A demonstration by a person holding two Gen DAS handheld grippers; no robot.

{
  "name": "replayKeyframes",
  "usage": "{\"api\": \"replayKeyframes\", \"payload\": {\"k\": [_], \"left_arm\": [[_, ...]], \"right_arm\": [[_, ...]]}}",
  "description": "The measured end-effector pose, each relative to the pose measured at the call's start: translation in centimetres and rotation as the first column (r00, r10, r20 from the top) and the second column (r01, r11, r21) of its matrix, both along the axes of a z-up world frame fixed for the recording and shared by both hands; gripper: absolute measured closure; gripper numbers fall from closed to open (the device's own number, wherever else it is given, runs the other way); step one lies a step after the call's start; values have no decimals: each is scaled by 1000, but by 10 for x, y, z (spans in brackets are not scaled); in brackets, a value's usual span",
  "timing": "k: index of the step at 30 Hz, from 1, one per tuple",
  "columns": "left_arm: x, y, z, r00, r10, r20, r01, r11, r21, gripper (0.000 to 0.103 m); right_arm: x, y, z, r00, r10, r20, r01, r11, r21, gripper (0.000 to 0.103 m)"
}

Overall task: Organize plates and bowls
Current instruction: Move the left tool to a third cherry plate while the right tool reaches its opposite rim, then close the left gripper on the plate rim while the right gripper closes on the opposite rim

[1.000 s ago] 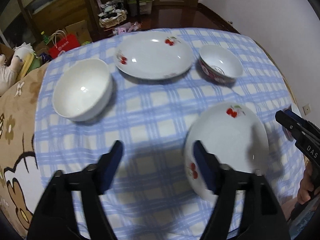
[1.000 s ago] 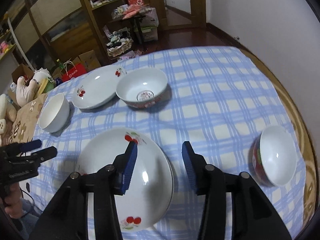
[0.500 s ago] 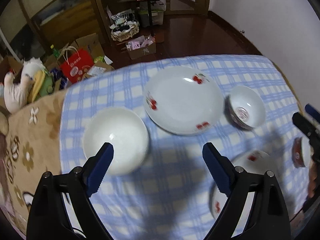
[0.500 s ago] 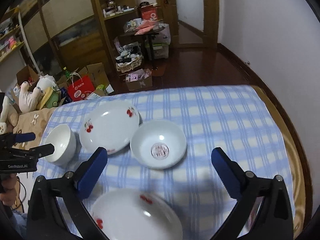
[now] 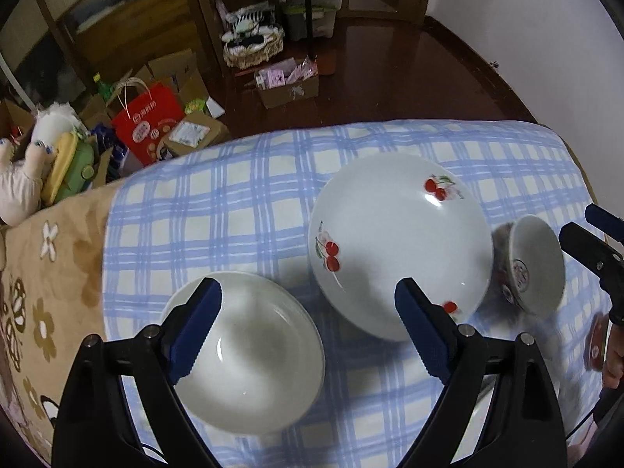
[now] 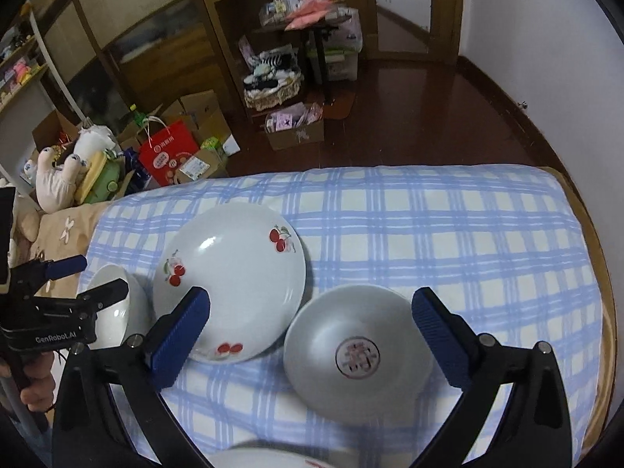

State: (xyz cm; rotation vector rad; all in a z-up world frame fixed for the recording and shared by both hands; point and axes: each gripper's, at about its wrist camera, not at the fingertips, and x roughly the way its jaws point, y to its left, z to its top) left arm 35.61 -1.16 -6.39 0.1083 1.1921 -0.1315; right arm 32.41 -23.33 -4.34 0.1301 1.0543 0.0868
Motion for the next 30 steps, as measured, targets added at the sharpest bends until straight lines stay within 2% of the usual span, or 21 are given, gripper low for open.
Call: {"api": "replayKeyframes", "payload": {"k": [8, 14, 16, 18, 23, 26, 28, 30], "left_arm": [[18, 6, -31, 997, 56, -48, -59, 996, -62, 14], [23, 6, -37, 997, 71, -24, -73, 993, -92, 14], [24, 3, -36, 998, 63, -4, -63, 992, -105, 15], [23, 0, -37, 998, 61, 3, -60, 993, -100, 17], [19, -6, -41, 998, 52, 24, -51, 997, -62, 20], [19, -10, -44, 999, 26, 22, -24, 998, -55, 27], [20, -10, -47, 1000, 26, 7, -26, 997, -76, 37], [22, -10, -49, 1000, 29, 5, -28, 996, -83, 37]], "right_arm": [[30, 11, -32, 997, 37, -70, -40, 999, -35, 2], [43, 11, -51, 994, 26, -107, -29, 999, -23, 12], [45, 11, -56, 993, 21, -119, -25, 999, -31, 22], [46, 11, -61, 991, 29, -127, -33, 999, -29, 26], [49, 8, -65, 991, 13, -130, -17, 999, -30, 27], [52, 4, -66, 991, 8, -135, -12, 1000, -26, 27], [54, 3, -68, 990, 10, -139, -15, 999, -34, 33], [57, 4, -69, 988, 29, -150, -36, 998, -46, 41]]}}
